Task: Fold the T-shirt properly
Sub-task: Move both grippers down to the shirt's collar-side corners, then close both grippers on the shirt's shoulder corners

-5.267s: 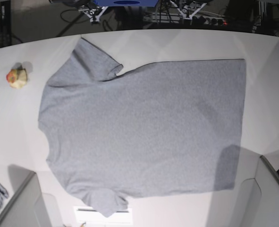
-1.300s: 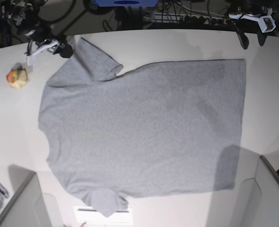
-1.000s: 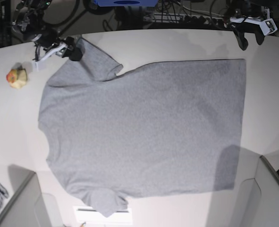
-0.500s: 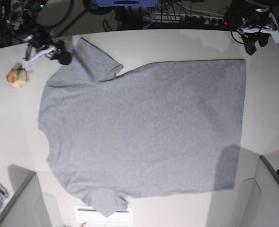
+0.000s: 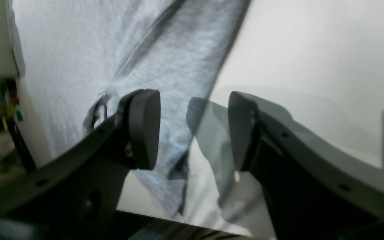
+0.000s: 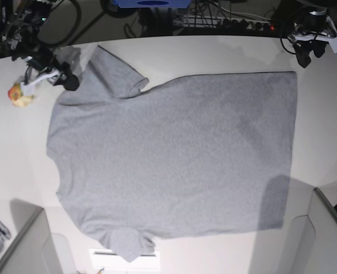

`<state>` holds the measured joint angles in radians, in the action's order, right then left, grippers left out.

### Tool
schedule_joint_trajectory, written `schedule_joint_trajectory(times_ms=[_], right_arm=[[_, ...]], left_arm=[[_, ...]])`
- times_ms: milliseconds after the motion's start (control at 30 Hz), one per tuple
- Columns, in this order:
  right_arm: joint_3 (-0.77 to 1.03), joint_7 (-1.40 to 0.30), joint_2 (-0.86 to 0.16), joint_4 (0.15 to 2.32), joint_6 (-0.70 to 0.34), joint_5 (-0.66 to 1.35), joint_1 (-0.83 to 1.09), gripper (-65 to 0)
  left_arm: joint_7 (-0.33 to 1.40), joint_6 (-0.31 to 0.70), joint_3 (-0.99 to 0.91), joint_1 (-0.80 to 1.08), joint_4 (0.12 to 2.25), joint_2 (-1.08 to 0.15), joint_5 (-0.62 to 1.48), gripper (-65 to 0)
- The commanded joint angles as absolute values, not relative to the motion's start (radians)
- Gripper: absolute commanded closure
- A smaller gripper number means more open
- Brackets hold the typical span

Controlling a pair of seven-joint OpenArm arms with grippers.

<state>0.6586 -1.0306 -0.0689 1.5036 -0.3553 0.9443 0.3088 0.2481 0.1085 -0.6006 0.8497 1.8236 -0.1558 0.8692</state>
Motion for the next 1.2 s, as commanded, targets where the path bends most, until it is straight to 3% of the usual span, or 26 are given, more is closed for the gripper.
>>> schedule_joint_trajectory(times_ms=[0, 333, 400, 500, 933, 1167], right_arm=[[0.622, -1.081, -0.064, 1.494, -0.334, 0.886, 0.318, -31.4], [0.613, -1.076, -0.062, 1.475, -0.332, 0.886, 0.317, -30.3], [0.628, -1.076, -0.062, 1.475, -0.332, 0.886, 0.317, -23.0], [0.622, -1.076, -0.064, 1.475, -0.332, 0.886, 0.317, 0.0], [0.621, -1.084, -0.068, 1.475, -0.326, 0.886, 0.314, 0.0], [0.619, -1.079, -0.068, 1.477, -0.326, 0.886, 0.314, 0.0]], left_arm=[[0.229, 0.116, -0.610, 0.852, 1.834, -0.165, 0.881, -39.0], [0.229, 0.116, -0.608, 0.803, 1.785, -0.140, 0.883, -39.0], [0.229, 0.116, -0.607, 0.792, 1.768, -0.136, 0.885, -39.0], [0.232, 0.116, -0.593, 0.773, 1.756, -0.122, 0.885, -39.0], [0.503, 0.117, -0.699, 0.584, 1.626, -0.051, 0.883, -38.2], [0.542, 0.117, -0.694, 0.518, 1.604, -0.048, 0.885, -38.2]])
